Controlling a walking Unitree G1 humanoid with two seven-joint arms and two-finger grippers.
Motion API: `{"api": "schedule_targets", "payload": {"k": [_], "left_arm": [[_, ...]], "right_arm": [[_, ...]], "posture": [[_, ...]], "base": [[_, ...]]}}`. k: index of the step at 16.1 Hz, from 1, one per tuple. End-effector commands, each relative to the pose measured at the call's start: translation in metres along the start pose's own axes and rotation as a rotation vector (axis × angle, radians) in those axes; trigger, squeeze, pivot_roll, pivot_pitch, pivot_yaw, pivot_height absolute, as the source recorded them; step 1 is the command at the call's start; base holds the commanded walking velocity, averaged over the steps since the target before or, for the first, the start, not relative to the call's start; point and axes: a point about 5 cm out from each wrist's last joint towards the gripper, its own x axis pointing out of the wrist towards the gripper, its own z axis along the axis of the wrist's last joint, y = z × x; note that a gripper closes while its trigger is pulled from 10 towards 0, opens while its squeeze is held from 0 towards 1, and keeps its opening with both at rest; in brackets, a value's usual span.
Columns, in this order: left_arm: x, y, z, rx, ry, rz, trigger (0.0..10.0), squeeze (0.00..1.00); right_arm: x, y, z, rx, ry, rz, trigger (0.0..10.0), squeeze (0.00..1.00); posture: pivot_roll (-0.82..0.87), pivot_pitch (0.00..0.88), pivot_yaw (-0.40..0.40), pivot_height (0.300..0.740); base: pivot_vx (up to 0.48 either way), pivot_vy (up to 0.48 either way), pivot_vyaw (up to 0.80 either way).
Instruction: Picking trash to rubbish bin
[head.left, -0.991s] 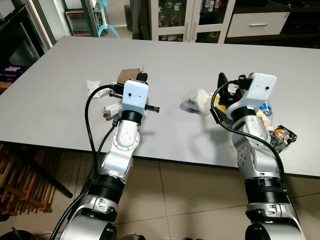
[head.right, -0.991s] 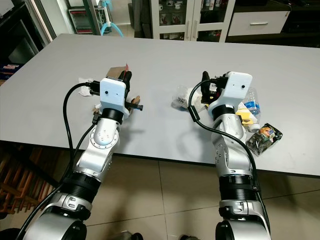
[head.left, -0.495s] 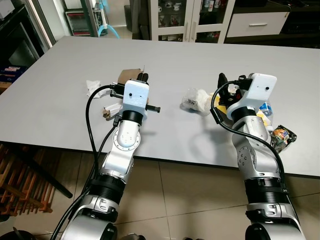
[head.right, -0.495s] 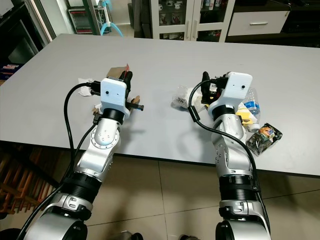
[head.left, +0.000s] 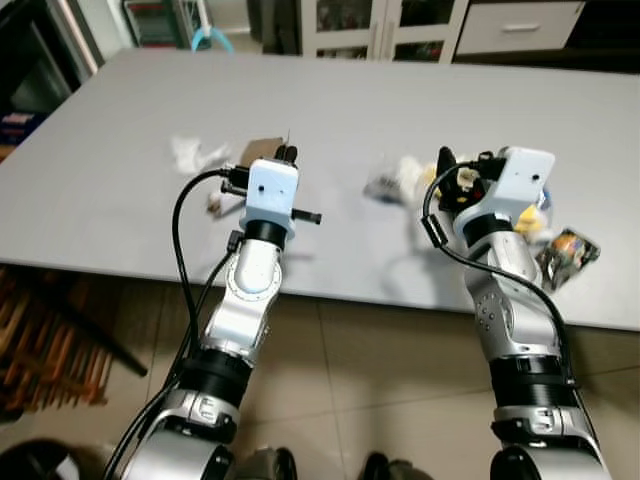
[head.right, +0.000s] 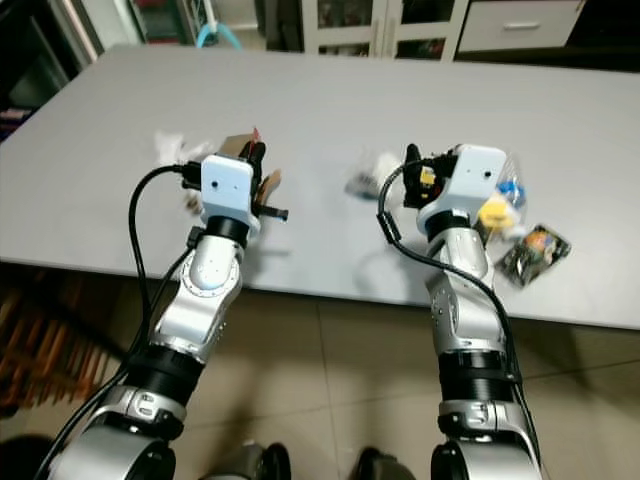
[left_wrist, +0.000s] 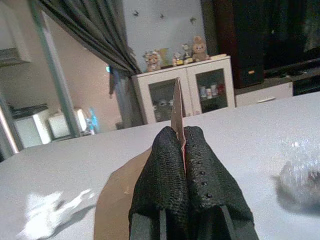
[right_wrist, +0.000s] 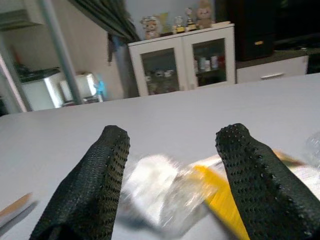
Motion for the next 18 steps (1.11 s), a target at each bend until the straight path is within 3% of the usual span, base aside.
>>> {"api": "schedule_targets", "payload": {"k": [1,18], "left_arm": [[0.0015,-0.0004,0.0027,-0.005,-0.005,-0.002,10.0,0.00],[0.0017,-0.0014,0.0001,0.005,0.012,-0.008,10.0,0.00]], "right_arm": [[-0.0005,0.0013,-0.0029,0.001,0.015,0.002,10.0,0.00],[-0.0009,0.0026,-0.0046,-0.009,0.026,0.011,10.0,0.00]], "posture": [[-0.06,0.078,0.036,0.740],[-0.06,0.082,0.036,0.740]], "base": [[-0.270,0.000,0.00],[-0.245,0.000,0.00]]}}
